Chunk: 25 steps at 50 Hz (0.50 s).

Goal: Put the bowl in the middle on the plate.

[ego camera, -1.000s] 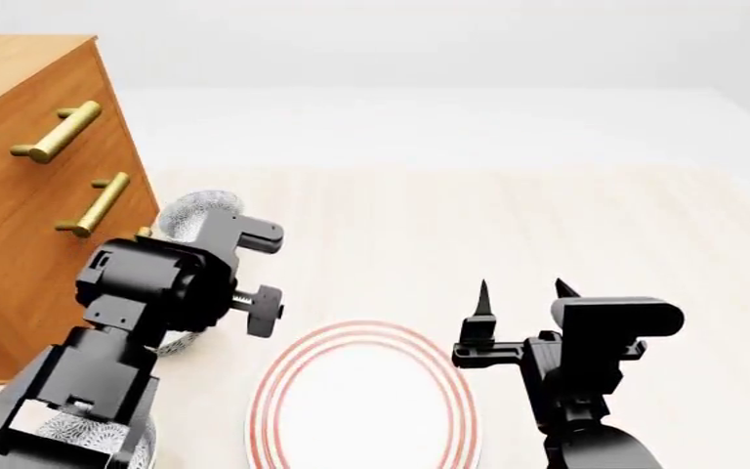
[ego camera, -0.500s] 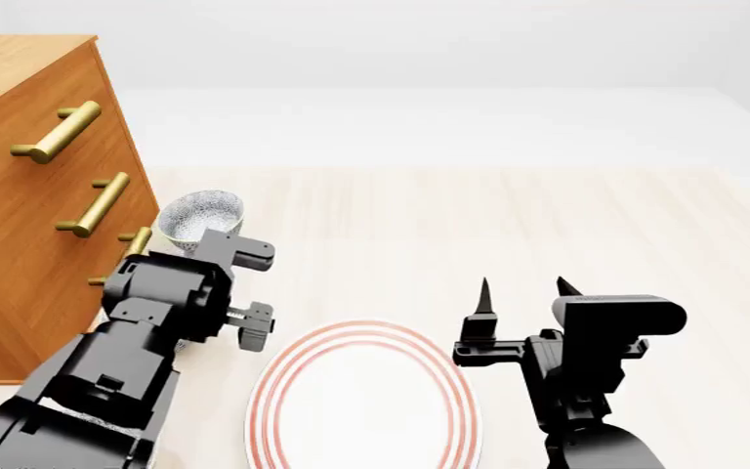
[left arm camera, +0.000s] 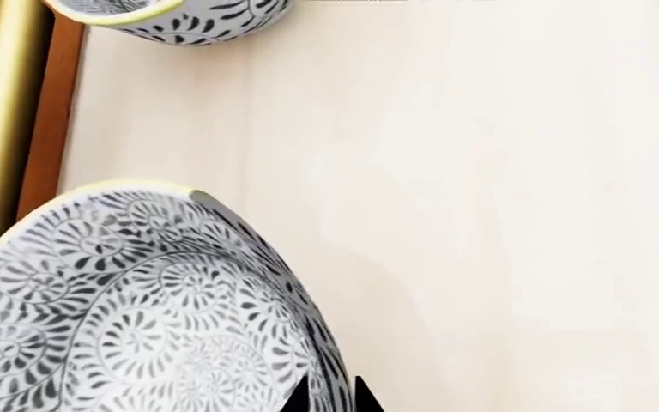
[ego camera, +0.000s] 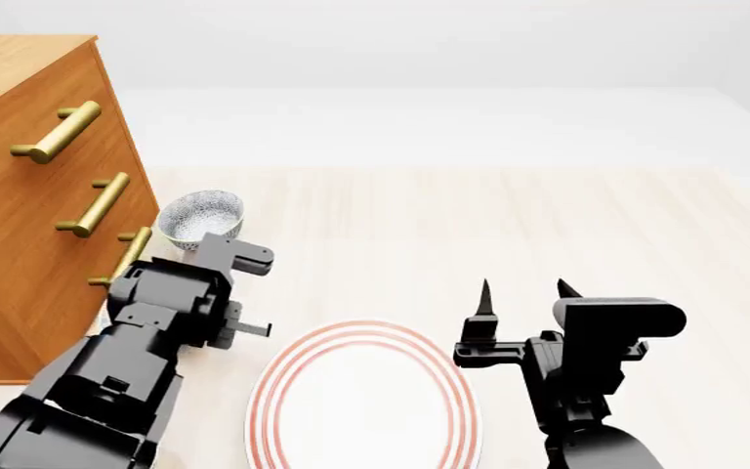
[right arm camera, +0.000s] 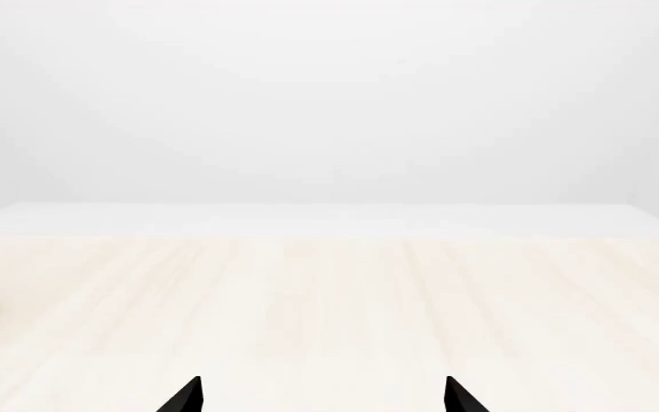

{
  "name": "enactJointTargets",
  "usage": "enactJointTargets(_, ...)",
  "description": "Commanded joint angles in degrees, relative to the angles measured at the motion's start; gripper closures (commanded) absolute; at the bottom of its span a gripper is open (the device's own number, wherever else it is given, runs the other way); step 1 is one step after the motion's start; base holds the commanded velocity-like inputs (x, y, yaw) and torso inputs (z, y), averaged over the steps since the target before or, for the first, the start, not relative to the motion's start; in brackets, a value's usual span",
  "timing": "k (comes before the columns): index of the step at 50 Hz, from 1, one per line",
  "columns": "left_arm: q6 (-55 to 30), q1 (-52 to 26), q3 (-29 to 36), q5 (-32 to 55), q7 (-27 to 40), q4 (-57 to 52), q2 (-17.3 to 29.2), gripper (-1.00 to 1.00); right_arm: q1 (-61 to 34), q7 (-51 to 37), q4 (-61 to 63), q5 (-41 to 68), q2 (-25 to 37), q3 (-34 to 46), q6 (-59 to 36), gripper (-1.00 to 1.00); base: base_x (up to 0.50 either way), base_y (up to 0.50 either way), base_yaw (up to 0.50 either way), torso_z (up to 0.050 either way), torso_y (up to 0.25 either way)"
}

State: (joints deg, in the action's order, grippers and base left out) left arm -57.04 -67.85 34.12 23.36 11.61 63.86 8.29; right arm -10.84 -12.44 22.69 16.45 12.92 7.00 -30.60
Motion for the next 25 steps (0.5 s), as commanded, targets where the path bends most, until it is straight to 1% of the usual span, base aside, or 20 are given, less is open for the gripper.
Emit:
enactJointTargets(1, -0.7, 1.0, 0.0, 0.6, 0.2, -2.6, 0.5, 1.00, 0.0, -0.2, -0.3, 0.3, 0.2, 0.2, 0.3, -1.00, 0.00, 0.00, 0.00, 0.000, 0.000)
enactJointTargets(3, -1.5, 1.5, -0.2, 0.8, 0.8, -4.5, 1.0, 1.00, 0.0, -0.3, -0.2, 0.4, 0.2, 0.2, 0.3, -1.00, 0.00, 0.00, 0.00, 0.000, 0.000)
enactJointTargets(8, -5.9, 5.5, 0.5, 1.1, 4.6, -18.1, 3.8, 1.00, -0.2, -0.4, 0.1, 0.5, 0.3, 0.4, 0.1, -1.00, 0.00, 0.00, 0.00, 0.000, 0.000)
enactJointTargets(10, -8.1, 6.0, 0.6, 1.7, 5.0, -21.8, 4.6, 1.00, -0.3, -0.5, 0.2, 0.6, 0.3, 0.4, 0.0, -1.00, 0.00, 0.00, 0.00, 0.000, 0.000)
enactJointTargets(16, -10.9, 6.9, 1.4, 1.5, 7.3, -31.6, 7.0, 1.00, -0.3, -0.8, 0.5, 0.8, 0.4, 0.5, -0.2, -1.00, 0.00, 0.00, 0.00, 0.000, 0.000)
enactJointTargets(17, -12.8, 6.9, 0.8, 2.3, 7.5, -33.8, 7.4, 1.00, -0.3, -0.8, 0.6, 0.8, 0.4, 0.5, -0.2, -1.00, 0.00, 0.00, 0.00, 0.000, 0.000)
enactJointTargets(18, -12.9, 7.0, 0.7, 2.4, 7.6, -34.0, 7.5, 1.00, -0.3, -0.8, 0.6, 0.9, 0.5, 0.5, -0.2, -1.00, 0.00, 0.00, 0.00, 0.000, 0.000)
enactJointTargets(21, -15.4, 8.0, 1.1, 3.0, 8.6, -41.4, 9.1, 1.00, -0.3, -0.8, 0.4, 0.9, 0.5, 0.6, 0.0, -1.00, 0.00, 0.00, 0.00, 0.000, 0.000)
enactJointTargets(25, -18.9, 9.0, 0.6, 4.6, 9.4, -47.8, 10.0, 1.00, -0.3, -1.0, 0.5, 1.0, 0.6, 0.5, 0.0, -1.00, 0.00, 0.00, 0.00, 0.000, 0.003)
